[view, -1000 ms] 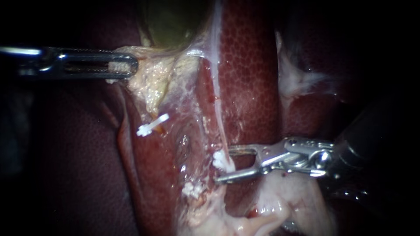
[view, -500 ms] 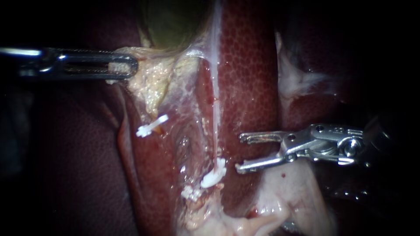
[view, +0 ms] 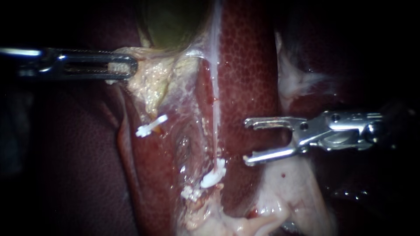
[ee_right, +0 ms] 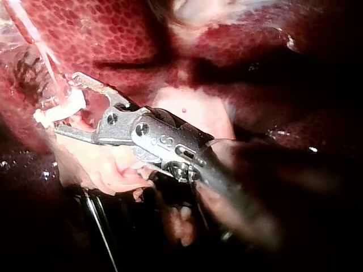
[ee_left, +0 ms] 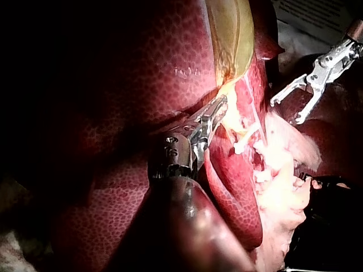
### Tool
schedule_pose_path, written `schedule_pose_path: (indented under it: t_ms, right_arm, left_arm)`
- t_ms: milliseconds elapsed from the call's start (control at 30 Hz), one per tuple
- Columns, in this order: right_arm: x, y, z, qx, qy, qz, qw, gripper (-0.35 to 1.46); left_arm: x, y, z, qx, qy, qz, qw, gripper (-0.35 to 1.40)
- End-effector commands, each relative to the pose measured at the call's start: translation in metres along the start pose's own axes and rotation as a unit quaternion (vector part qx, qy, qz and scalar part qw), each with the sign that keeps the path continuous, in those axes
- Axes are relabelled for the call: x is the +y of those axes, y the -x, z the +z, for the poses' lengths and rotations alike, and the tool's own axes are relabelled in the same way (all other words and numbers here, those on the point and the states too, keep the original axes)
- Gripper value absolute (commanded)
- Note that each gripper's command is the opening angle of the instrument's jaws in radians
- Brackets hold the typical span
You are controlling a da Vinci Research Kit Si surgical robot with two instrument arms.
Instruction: Going back second clip right tube
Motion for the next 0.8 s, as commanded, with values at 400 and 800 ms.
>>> schedule_pose_path:
  t_ms: [400, 800]
  right_arm:
    - [-0.0001, -0.0012, -0.0012, 0.005, -0.002, -0.003, 1.0, 0.6]
    - [-0.0001, -0.0012, -0.0012, 0.006, -0.002, -0.003, 1.0, 0.6]
  left_arm:
    - [-0.0001, -0.0028, 0.0033, 0.002, 0.0, 0.007, 1.0, -0.18]
    - [-0.0003, -0.005, 0.0078, 0.017, -0.007, 0.012, 0.9998, -0.18]
